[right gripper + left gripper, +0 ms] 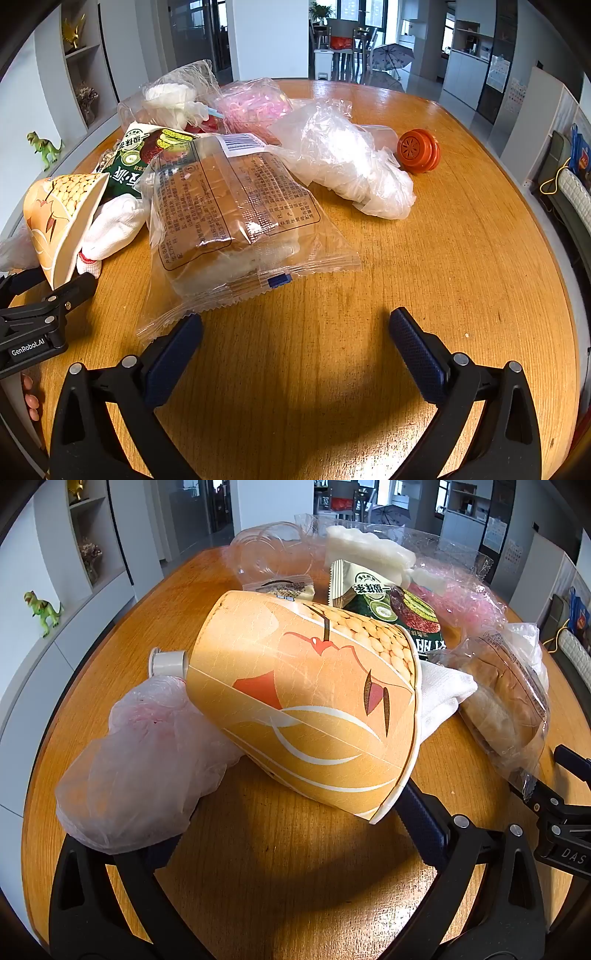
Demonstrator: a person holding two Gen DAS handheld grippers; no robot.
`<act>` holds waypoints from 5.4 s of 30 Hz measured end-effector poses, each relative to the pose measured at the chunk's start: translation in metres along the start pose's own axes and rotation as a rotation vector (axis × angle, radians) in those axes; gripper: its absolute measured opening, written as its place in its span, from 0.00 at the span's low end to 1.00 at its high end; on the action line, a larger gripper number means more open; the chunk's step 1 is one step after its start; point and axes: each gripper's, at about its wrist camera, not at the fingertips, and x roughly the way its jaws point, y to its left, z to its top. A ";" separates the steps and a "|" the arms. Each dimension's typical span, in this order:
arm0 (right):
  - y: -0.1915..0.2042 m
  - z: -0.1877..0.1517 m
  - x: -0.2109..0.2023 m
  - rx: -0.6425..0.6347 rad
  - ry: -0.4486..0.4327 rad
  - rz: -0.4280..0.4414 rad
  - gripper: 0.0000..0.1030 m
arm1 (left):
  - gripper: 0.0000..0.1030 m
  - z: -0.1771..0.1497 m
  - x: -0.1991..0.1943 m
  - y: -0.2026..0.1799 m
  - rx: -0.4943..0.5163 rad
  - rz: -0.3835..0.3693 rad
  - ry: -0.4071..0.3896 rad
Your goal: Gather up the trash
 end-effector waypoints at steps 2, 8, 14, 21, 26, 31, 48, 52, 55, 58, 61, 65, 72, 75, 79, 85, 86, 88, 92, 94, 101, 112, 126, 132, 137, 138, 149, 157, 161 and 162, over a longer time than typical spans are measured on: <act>0.000 0.000 0.000 -0.001 -0.003 -0.001 0.98 | 0.94 0.000 0.000 0.000 0.000 0.000 0.000; 0.001 0.000 0.000 -0.001 -0.003 -0.002 0.98 | 0.94 0.003 0.001 0.001 0.000 0.000 0.000; 0.001 0.000 0.000 -0.002 -0.002 -0.002 0.98 | 0.94 0.000 0.000 0.000 0.001 0.002 -0.004; 0.001 0.000 0.000 -0.002 -0.002 -0.002 0.98 | 0.94 0.000 0.000 0.000 0.001 0.002 -0.004; 0.001 0.000 0.000 -0.002 -0.003 -0.002 0.98 | 0.94 0.000 0.000 0.000 0.001 0.002 -0.004; 0.001 0.000 0.000 -0.002 -0.003 -0.002 0.98 | 0.94 0.000 0.000 0.000 0.001 0.002 -0.004; 0.000 0.000 0.000 -0.002 -0.003 -0.002 0.98 | 0.94 0.000 0.000 0.000 0.002 0.002 -0.004; 0.000 0.000 0.000 -0.002 -0.002 -0.002 0.98 | 0.94 0.000 0.000 0.000 0.002 0.003 -0.004; 0.000 0.000 0.000 -0.002 -0.002 -0.002 0.98 | 0.94 0.000 0.001 0.000 0.002 0.003 -0.004; 0.000 0.000 0.000 -0.002 -0.002 -0.001 0.98 | 0.94 0.000 0.001 0.000 0.002 0.003 -0.004; 0.000 0.000 0.000 -0.002 -0.002 -0.001 0.98 | 0.94 0.000 0.001 0.000 0.002 0.003 -0.004; 0.000 0.000 0.000 -0.002 -0.002 -0.001 0.98 | 0.94 0.000 0.001 0.000 0.002 0.003 -0.004; -0.001 0.000 0.000 -0.002 -0.002 -0.001 0.98 | 0.94 0.000 0.001 0.000 0.002 0.003 -0.004; -0.001 0.000 0.000 -0.002 -0.002 -0.001 0.98 | 0.94 -0.001 0.001 0.000 0.002 0.003 -0.004; -0.001 0.000 -0.001 -0.002 -0.002 -0.001 0.98 | 0.94 -0.001 0.001 0.000 0.002 0.003 -0.004; -0.001 0.000 -0.001 -0.001 -0.003 0.001 0.98 | 0.94 -0.001 0.001 0.001 0.001 0.002 -0.004; -0.001 0.000 -0.001 -0.001 -0.003 0.000 0.98 | 0.94 -0.001 -0.001 0.000 0.002 0.002 -0.004; -0.005 0.001 -0.001 -0.004 0.004 0.005 0.98 | 0.94 -0.001 -0.001 0.000 0.006 0.002 -0.003; -0.007 -0.002 -0.018 -0.021 -0.015 0.000 0.98 | 0.94 -0.005 -0.015 0.003 -0.003 -0.007 -0.016; -0.009 -0.001 -0.027 -0.033 -0.023 -0.001 0.98 | 0.94 -0.007 -0.028 0.006 -0.005 -0.002 -0.040; -0.020 0.013 -0.063 -0.041 -0.010 0.097 0.98 | 0.94 0.007 -0.067 0.039 -0.065 -0.035 -0.030; -0.012 0.049 -0.094 -0.041 -0.014 0.209 0.97 | 0.94 0.043 -0.044 -0.001 0.052 -0.011 0.096; -0.012 0.044 -0.085 -0.043 0.041 0.294 0.94 | 0.84 0.045 -0.046 0.030 -0.014 -0.132 0.063; 0.027 0.043 -0.090 -0.120 0.076 0.408 0.71 | 0.84 0.033 -0.067 0.065 -0.131 -0.331 0.052; 0.074 0.038 -0.088 -0.236 0.127 0.476 0.44 | 0.84 0.030 -0.074 0.059 -0.155 -0.367 0.052; 0.083 0.036 -0.089 -0.256 0.127 0.486 0.43 | 0.84 0.030 -0.074 0.057 -0.157 -0.385 0.054; 0.110 0.039 -0.083 -0.291 0.150 0.501 0.41 | 0.84 0.029 -0.080 0.055 -0.147 -0.408 0.048; 0.103 0.056 -0.057 -0.251 0.176 0.452 0.41 | 0.84 0.037 -0.081 0.073 -0.163 -0.376 0.032; 0.103 0.067 -0.025 -0.213 0.222 0.410 0.41 | 0.84 0.041 -0.077 0.085 -0.199 -0.394 0.035; 0.103 0.069 -0.017 -0.205 0.233 0.398 0.41 | 0.84 0.042 -0.075 0.088 -0.205 -0.391 0.036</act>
